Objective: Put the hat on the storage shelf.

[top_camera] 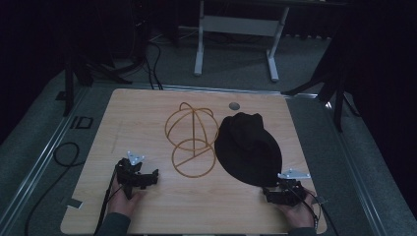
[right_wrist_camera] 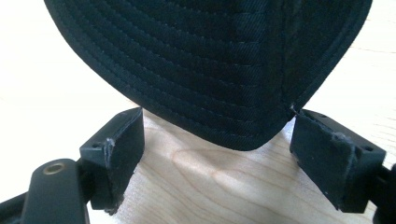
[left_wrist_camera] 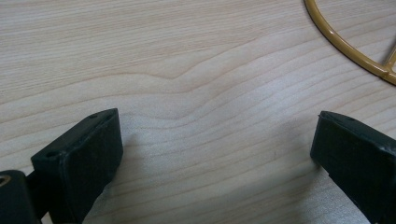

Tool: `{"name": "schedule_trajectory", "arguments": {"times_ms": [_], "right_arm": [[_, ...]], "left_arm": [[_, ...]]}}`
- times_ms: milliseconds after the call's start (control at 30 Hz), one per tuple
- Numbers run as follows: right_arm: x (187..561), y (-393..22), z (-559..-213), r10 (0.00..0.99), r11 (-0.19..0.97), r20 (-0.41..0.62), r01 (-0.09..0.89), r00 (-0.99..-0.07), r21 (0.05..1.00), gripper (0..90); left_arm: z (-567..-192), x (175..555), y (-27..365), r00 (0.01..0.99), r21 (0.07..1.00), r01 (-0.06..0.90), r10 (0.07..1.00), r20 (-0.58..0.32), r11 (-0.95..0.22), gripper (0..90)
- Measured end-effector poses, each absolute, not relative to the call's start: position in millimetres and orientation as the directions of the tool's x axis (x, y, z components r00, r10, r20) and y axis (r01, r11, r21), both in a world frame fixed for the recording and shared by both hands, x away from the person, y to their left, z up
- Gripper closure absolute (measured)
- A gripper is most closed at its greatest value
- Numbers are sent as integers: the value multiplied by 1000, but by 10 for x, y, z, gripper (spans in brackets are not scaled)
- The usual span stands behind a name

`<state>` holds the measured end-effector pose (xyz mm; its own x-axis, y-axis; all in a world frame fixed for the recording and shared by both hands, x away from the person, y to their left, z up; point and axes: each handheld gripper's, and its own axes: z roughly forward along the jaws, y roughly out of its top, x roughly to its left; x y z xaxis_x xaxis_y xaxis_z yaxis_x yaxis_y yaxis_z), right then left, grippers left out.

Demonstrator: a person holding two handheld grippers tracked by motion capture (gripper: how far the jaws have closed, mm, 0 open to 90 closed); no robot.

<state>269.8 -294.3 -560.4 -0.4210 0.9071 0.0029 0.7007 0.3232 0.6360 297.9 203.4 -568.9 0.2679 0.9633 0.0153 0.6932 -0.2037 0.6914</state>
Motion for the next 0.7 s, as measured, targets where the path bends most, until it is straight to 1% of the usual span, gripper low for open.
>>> {"name": "schedule_trajectory", "arguments": {"times_ms": [33, 67, 100, 133, 233, 333, 400, 633, 667, 700], "right_arm": [[2699, -2949, -5596, 903, 332, 2, 700, -430, 632, 206], [2699, -2949, -5596, 903, 332, 2, 700, -430, 632, 206], [2697, -2950, -5566, 905, 334, 4, 716, -426, 613, 250], [2697, -2952, -5555, 905, 337, 3, 721, -426, 606, 264], [2694, -2992, -5543, 905, 326, 16, 719, -424, 613, 316], [2679, -3024, -5528, 905, 312, 34, 717, -423, 623, 316], [2654, -3050, -5478, 897, 321, 34, 701, -441, 637, 282], [2646, -3027, -5384, 882, 363, 2, 681, -472, 635, 276], [2658, -2990, -5342, 873, 391, -21, 672, -488, 629, 280], [2662, -2984, -5332, 872, 395, -27, 670, -489, 629, 283]], "left_arm": [[-5689, 2979, 2034, 267, 692, 693, 963, 16, -204, 26], [-5689, 2979, 2034, 267, 692, 693, 963, 16, -204, 26], [-5689, 2979, 2034, 268, 691, 693, 963, 15, -204, 26], [-5689, 2979, 2034, 268, 691, 693, 963, 15, -204, 26], [-5689, 2979, 2034, 268, 691, 693, 963, 16, -204, 26], [-5690, 2979, 2033, 268, 692, 693, 963, 15, -203, 26], [-5689, 2979, 2034, 269, 691, 693, 963, 16, -205, 26], [-5690, 2979, 2033, 270, 691, 693, 963, 15, -205, 26], [-5690, 2979, 2032, 271, 691, 693, 963, 15, -205, 26], [-5690, 2979, 2032, 271, 691, 693, 963, 15, -205, 26]]}}
